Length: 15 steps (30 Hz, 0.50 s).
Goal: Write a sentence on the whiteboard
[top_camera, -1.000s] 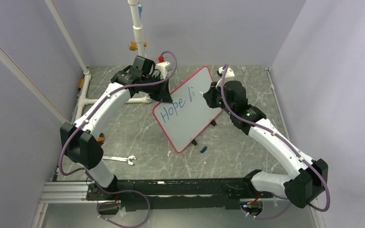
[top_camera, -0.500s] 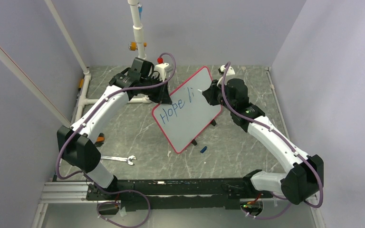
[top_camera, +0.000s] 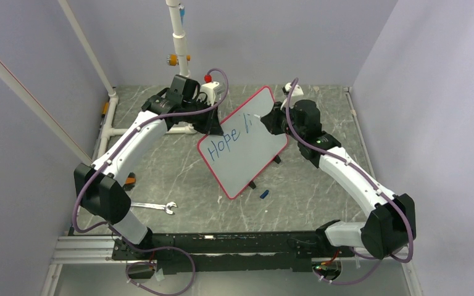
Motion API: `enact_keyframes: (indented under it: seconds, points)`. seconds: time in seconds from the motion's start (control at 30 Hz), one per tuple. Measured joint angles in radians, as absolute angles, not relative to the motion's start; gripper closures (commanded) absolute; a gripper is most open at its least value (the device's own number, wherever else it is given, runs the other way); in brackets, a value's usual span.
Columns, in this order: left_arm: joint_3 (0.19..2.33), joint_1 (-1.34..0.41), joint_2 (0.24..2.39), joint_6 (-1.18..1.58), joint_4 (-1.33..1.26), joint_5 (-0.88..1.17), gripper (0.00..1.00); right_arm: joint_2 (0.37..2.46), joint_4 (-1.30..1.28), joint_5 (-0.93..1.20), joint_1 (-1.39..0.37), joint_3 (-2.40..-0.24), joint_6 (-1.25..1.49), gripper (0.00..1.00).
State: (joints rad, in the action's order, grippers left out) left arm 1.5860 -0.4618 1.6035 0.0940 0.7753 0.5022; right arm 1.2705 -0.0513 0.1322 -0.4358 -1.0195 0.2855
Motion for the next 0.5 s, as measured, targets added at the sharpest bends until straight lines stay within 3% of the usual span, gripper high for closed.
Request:
enact_keyframes:
  seconds: [0.5]
  points:
    - [1.581, -0.456, 1.604, 0.1, 0.78, 0.494, 1.0, 1.342, -0.029, 0.17, -0.416, -1.039, 0.296, 1.0]
